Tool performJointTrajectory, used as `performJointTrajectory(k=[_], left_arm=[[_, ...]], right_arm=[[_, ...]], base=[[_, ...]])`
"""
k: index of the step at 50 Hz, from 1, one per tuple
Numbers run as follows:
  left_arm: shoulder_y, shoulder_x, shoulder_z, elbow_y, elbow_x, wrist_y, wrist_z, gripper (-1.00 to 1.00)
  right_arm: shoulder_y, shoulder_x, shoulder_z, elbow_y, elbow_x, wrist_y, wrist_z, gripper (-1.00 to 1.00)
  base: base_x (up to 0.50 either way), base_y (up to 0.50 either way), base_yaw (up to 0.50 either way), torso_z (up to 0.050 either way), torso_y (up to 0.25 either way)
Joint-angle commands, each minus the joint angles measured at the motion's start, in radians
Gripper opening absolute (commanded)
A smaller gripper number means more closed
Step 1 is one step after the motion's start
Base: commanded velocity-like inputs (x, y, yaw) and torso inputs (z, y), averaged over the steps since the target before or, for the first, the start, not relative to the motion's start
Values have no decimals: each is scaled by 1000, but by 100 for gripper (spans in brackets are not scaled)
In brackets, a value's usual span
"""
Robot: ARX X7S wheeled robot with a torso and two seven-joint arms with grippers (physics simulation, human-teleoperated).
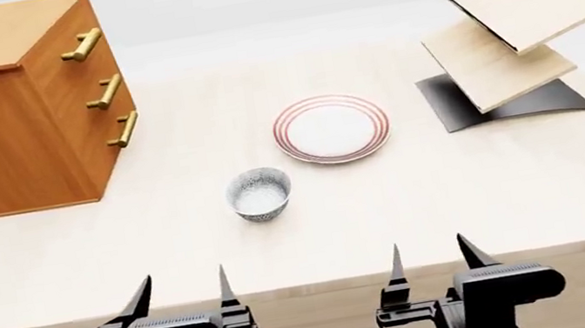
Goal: Open the top drawer of the cabinet and put the bowl in it.
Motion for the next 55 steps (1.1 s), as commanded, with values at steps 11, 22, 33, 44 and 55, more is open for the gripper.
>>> performJointTrajectory(k=[11,22,33,44,55], left_arm=[[3,-33,34,23,-28,-13,-14,100],[3,-45,49,25,-33,-13,-22,100],[3,-55,59,30,-41,-12,-30,100],[-1,-66,58,64,-55,-53,-48,100],[-122,-155,24,461,-152,-493,-53,100]], right_arm=[[-6,26,-28,-21,25,3,32,100],[-3,39,-41,-20,29,4,48,100],[-3,49,-53,-19,20,-5,70,100],[-2,61,-53,-48,48,27,78,100],[64,163,-16,-491,93,453,101,100]], base=[[0,0,0,50,23],[0,0,0,50,23],[0,436,0,50,23],[0,342,0,49,21],[0,0,0,0,0]])
